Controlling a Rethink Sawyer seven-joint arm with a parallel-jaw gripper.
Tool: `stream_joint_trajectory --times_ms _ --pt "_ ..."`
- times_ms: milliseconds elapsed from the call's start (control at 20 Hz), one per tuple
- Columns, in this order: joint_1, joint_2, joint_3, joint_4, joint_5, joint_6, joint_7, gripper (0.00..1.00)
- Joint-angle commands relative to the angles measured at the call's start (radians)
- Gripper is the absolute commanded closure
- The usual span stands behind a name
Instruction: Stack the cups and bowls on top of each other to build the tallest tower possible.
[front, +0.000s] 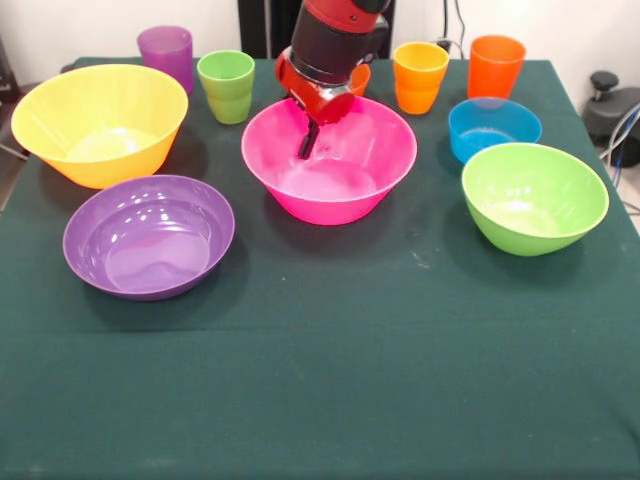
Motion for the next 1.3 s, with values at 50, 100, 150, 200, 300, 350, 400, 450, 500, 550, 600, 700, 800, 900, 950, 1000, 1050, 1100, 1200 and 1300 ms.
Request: stream_joint_trajectory --times_ms 50,100,150,200,300,350,400,450,500,550,600,700,800,900,950,1000,1050,1100,1200,1300 --pt "-0.059 -0.029 0.167 -0.042 -0.019 0.114 0.103 1.00" --pt "-0.059 -0.029 0.168 -0.041 -0.022 0.100 0.106 1.00" --pt "-0.058 -0.029 0.169 -0.039 -0.024 0.085 0.108 1.00" --pt "-0.058 -0.029 0.170 -0.038 -0.027 0.071 0.110 1.00" --pt "-0.067 -0.023 0.174 -0.040 -0.027 0.060 0.111 1.00" --pt "-0.067 -0.023 0.174 -0.039 -0.026 0.061 0.112 1.00" --pt "-0.066 -0.021 0.164 -0.045 -0.025 0.061 0.109 1.00" --pt "-0.050 -0.021 0.145 -0.045 -0.023 0.054 0.111 1.00" --pt "-0.053 -0.029 0.143 -0.037 -0.023 0.059 0.112 1.00" --pt "-0.061 -0.049 0.149 -0.021 -0.026 0.074 0.111 1.00" --pt "-0.056 -0.066 0.139 -0.012 -0.023 0.096 0.111 1.00" --pt "-0.045 -0.089 0.122 -0.001 -0.016 0.120 0.116 1.00" --pt "-0.035 -0.089 0.109 -0.005 -0.015 0.134 0.112 1.00" --pt "-0.027 -0.088 0.095 -0.011 -0.012 0.146 0.110 1.00" --pt "-0.024 -0.088 0.090 -0.011 -0.009 0.152 0.112 1.00" --pt "-0.020 -0.088 0.085 -0.011 -0.006 0.159 0.114 1.00" --pt "-0.020 -0.090 0.084 -0.010 -0.005 0.161 0.117 1.00" --pt "-0.020 -0.090 0.083 -0.008 -0.001 0.160 0.122 1.00" --pt "-0.034 -0.095 0.097 0.002 0.000 0.151 0.130 1.00" --pt "-0.042 -0.097 0.102 0.010 -0.002 0.139 0.133 1.00"
